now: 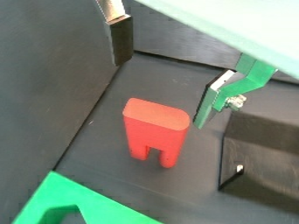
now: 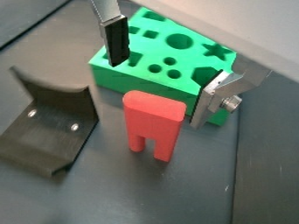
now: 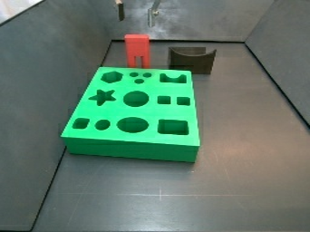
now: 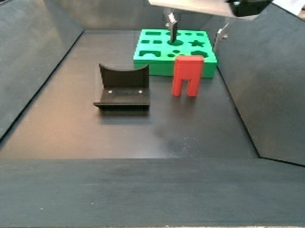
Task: Pick up the square-circle object. Move up. Rotate the square-circle object. Place the square-circle object on the fixture. Regrasp the square-circle object. Move to above the board. Insert the square-circle object.
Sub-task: Rotate the square-circle object.
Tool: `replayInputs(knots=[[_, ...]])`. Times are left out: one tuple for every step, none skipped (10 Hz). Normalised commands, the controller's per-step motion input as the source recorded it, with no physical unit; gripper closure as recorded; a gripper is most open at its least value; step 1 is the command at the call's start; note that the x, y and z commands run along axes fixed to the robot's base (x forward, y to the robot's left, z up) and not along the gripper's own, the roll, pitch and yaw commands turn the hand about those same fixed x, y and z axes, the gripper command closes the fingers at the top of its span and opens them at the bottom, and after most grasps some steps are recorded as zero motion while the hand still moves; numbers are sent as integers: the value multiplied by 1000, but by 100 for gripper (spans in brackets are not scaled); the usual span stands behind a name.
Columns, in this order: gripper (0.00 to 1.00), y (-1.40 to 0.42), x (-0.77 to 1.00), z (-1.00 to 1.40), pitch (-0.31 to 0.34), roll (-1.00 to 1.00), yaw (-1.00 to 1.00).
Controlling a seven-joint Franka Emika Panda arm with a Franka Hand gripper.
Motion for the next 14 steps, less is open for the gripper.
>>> replayInputs(knots=[[0, 5, 34, -30, 24, 28, 1000], [0, 5, 34, -30, 29, 34, 1000], [0, 5, 34, -29, 35, 41, 1000], [0, 5, 34, -29, 44, 51, 1000], [0, 5, 35, -28, 43, 51, 753], [0, 5, 35, -27, 43, 51, 447], [0, 6, 35, -27, 42, 51, 271], [0, 0, 0, -1000, 42, 52, 131], [0, 2, 9, -1000, 31, 54, 86], [0, 7, 26, -1000, 3, 66, 64], [0, 7, 30, -1000, -7, 85, 50], [0, 7, 32, -910, -12, 101, 42], [0, 8, 32, -772, -14, 115, 34], [0, 9, 33, -591, -13, 133, 25]])
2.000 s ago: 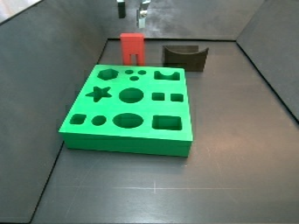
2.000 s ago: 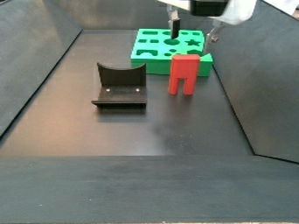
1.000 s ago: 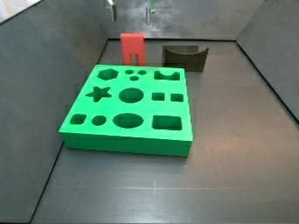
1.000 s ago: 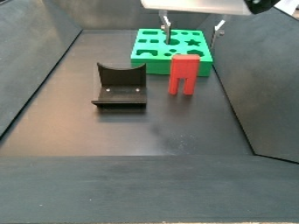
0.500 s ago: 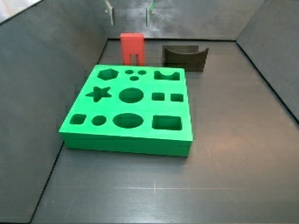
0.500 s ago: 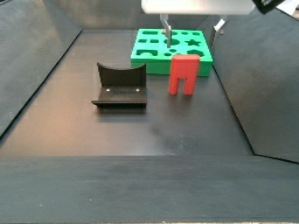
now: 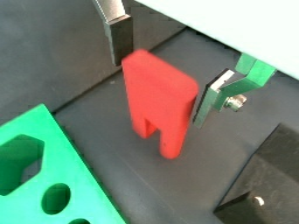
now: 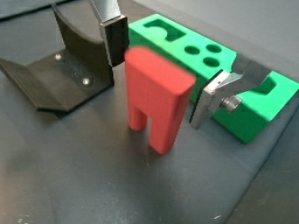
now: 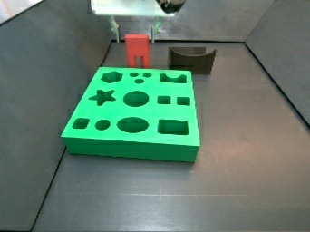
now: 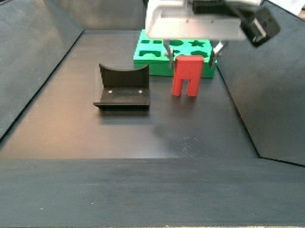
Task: Pick up the square-circle object. Move up. Rotate the square-circle object. Place the square-circle object on the fixture. Regrasp the square-circle object. Move to above the board. Insert the square-circle object.
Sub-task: Rotate the square-circle object, then move to above the board.
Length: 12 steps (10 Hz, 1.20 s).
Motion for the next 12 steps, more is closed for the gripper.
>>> replayInputs(knots=[[0, 7, 36, -459, -11, 144, 20], [0, 7, 38, -374, -7, 151, 17], [0, 7, 44, -175, -2, 167, 10], [100, 0, 0, 0, 1, 172, 8], [100, -32, 90, 1000, 192, 113, 130], [100, -34, 86, 1000, 205, 107, 129], [100, -35, 85, 1000, 194, 98, 108], [100, -33, 84, 1000, 169, 88, 82], [100, -34, 81, 1000, 139, 77, 64], [100, -35, 80, 1000, 113, 57, 48], [100, -34, 80, 1000, 104, 41, 43], [100, -33, 77, 1000, 98, 22, 43]])
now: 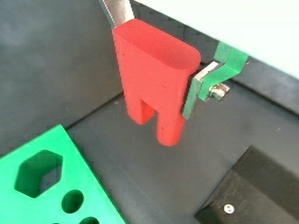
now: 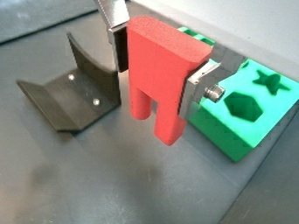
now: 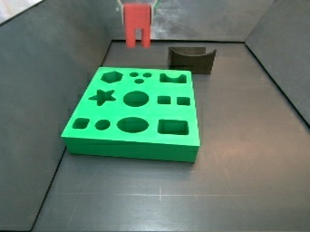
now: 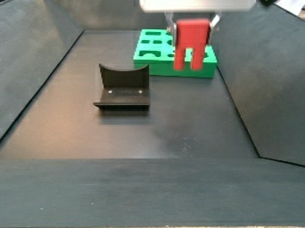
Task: Pick up the square-circle object. Move up. Rotate the square-circle object. Place the square-circle object on the fixture. Regrasp the square-circle object. Move to above the board. Insert the square-circle object.
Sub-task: Move to above the board.
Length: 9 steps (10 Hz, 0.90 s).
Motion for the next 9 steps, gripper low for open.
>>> replayInputs(knots=[[100, -33, 76, 1000, 94, 12, 42], [100, -32, 69, 1000, 86, -9, 37], [100, -33, 67, 1000, 83, -16, 38], [100, -33, 63, 1000, 80, -26, 39], [100, -34, 59, 1000, 79, -36, 37], [100, -35, 54, 1000, 78, -42, 35], [100, -30, 41, 836, 73, -49, 35], [100, -22, 24, 615, 70, -56, 33], [100, -17, 16, 453, 70, -60, 29]])
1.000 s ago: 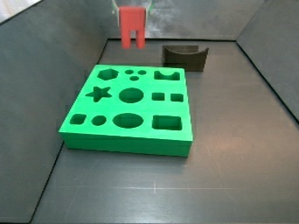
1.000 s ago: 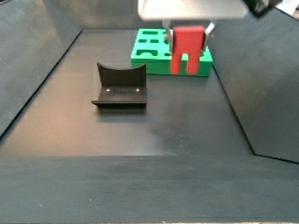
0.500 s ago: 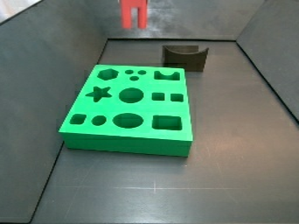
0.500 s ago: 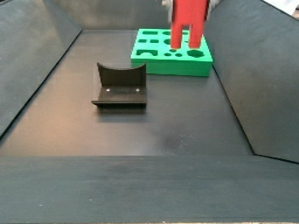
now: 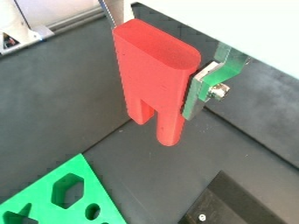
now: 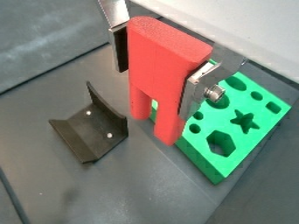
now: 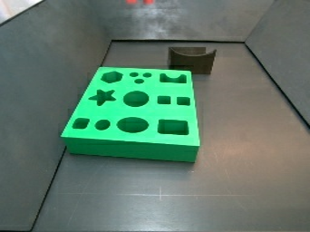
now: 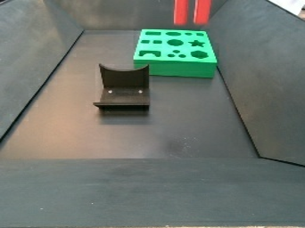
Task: Pick up the square-circle object. Move up. Rotate the square-circle object. Place the square-circle object on the fixture. Regrasp the square-circle object. Move to above the board. Insert the square-circle object.
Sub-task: Move to above the board, then insert the square-circle object.
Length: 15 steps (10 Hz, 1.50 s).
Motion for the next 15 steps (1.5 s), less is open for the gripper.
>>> replayInputs(knots=[[100, -11, 12, 237, 70, -63, 22], [100, -1000, 148, 270, 119, 78, -291], [100, -1000, 151, 241, 112, 84, -287], [100, -1000, 152, 254, 116, 99, -146], [100, -1000, 158, 253, 95, 57, -69], [100, -1000, 165, 252, 88, 31, -34], [100, -1000, 174, 256, 94, 14, -7], [100, -1000, 182, 258, 103, 1, -7], [100, -1000, 207, 258, 123, 11, 8], [100, -1000, 223, 261, 129, 11, 6], [100, -949, 265, 247, 142, 21, 9], [100, -753, 236, 197, 143, 34, 10], [100, -396, 179, 104, 140, 57, 10], [100, -211, 124, 60, 121, 67, 8], [100, 303, -191, -1000, 0, 0, 54]])
